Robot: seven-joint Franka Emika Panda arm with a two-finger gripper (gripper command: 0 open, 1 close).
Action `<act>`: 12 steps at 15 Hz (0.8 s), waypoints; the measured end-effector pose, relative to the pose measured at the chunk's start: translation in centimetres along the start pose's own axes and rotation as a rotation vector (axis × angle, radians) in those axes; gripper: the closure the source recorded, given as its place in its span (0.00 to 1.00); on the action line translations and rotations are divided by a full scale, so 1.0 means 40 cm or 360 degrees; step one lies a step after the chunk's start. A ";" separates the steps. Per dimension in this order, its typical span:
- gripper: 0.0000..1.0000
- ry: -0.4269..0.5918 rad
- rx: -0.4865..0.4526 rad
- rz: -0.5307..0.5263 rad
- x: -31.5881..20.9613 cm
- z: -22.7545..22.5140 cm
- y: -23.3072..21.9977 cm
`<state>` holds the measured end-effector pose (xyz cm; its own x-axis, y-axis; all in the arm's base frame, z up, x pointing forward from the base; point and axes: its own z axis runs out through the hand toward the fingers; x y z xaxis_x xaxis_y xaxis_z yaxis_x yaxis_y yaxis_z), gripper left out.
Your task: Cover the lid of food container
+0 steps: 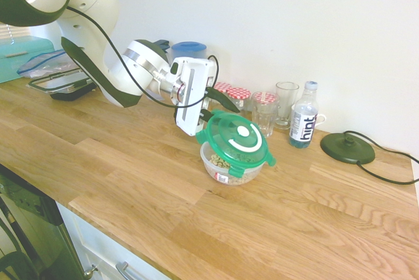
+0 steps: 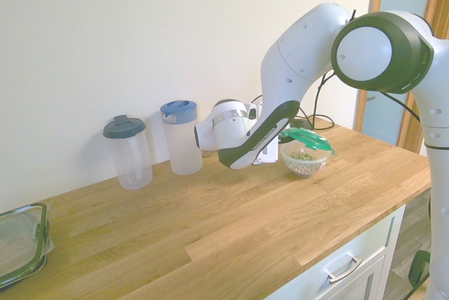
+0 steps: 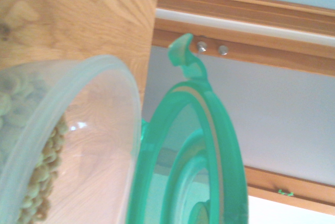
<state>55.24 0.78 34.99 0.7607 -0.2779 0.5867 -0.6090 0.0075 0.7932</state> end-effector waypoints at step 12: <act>0.00 -0.0868 0.0874 -0.0096 0.181 -0.259 0.299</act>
<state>55.78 8.81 50.43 0.6648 -0.6971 0.2687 -0.7023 -0.4604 0.5430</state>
